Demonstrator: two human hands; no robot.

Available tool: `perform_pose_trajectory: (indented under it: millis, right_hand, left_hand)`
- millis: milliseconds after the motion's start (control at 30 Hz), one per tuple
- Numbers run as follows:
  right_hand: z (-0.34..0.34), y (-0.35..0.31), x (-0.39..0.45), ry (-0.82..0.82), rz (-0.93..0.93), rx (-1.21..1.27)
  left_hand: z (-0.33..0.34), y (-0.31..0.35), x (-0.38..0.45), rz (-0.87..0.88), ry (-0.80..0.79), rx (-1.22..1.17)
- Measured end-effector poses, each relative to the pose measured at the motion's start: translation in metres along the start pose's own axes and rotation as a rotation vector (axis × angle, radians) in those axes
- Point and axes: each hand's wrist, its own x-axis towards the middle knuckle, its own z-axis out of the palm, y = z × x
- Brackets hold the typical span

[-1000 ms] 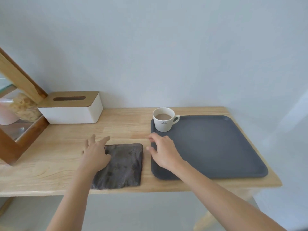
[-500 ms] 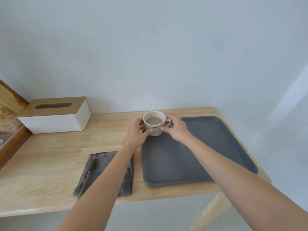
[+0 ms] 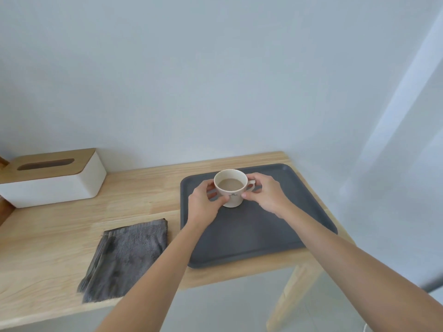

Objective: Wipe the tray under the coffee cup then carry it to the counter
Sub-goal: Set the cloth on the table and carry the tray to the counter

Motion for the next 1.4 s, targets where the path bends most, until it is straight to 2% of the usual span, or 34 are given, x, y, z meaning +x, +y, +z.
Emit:
perform_pose_trajectory:
  millis: [233, 467, 567, 633, 667, 733, 767, 833, 1067, 1233, 1400]
  right_hand:
    - [-0.033, 0.023, -0.016, 0.001, 0.007, -0.008]
    - [-0.041, 0.031, -0.019, -0.048, -0.020, 0.014]
    - [-0.050, 0.038, -0.021, -0.048, -0.045, -0.116]
    - [-0.060, 0.052, -0.024, 0.091, -0.020, -0.325]
    - [-0.067, 0.060, -0.027, 0.151, 0.025, -0.440]
    - [-0.078, 0.073, -0.033, 0.165, 0.129, -0.583]
    - [-0.081, 0.079, -0.035, 0.150, 0.154, -0.603]
    - [-0.084, 0.086, -0.040, 0.145, 0.151, -0.609]
    - [-0.091, 0.090, -0.045, 0.177, 0.147, -0.727]
    - [-0.102, 0.091, -0.060, 0.194, 0.204, -0.641]
    - [-0.126, 0.098, -0.097, 0.292, 0.314, -0.547]
  left_hand:
    - [0.035, 0.015, -0.023, -0.005, 0.017, -0.009]
    - [0.041, 0.022, -0.030, -0.013, 0.010, 0.048]
    - [0.033, 0.017, -0.030, 0.032, 0.004, 0.216]
    - [0.020, 0.008, -0.030, 0.046, 0.060, 0.421]
    - [0.011, 0.001, -0.029, 0.012, 0.088, 0.529]
    - [-0.007, -0.013, -0.028, -0.132, 0.104, 0.694]
    - [-0.015, -0.019, -0.029, -0.190, 0.098, 0.748]
    - [-0.022, -0.028, -0.030, -0.199, 0.088, 0.804]
    - [-0.022, -0.032, -0.028, -0.132, 0.114, 0.675]
    - [-0.021, -0.033, -0.013, -0.045, 0.070, 0.655]
    - [0.006, -0.012, 0.004, 0.039, -0.051, 0.609]
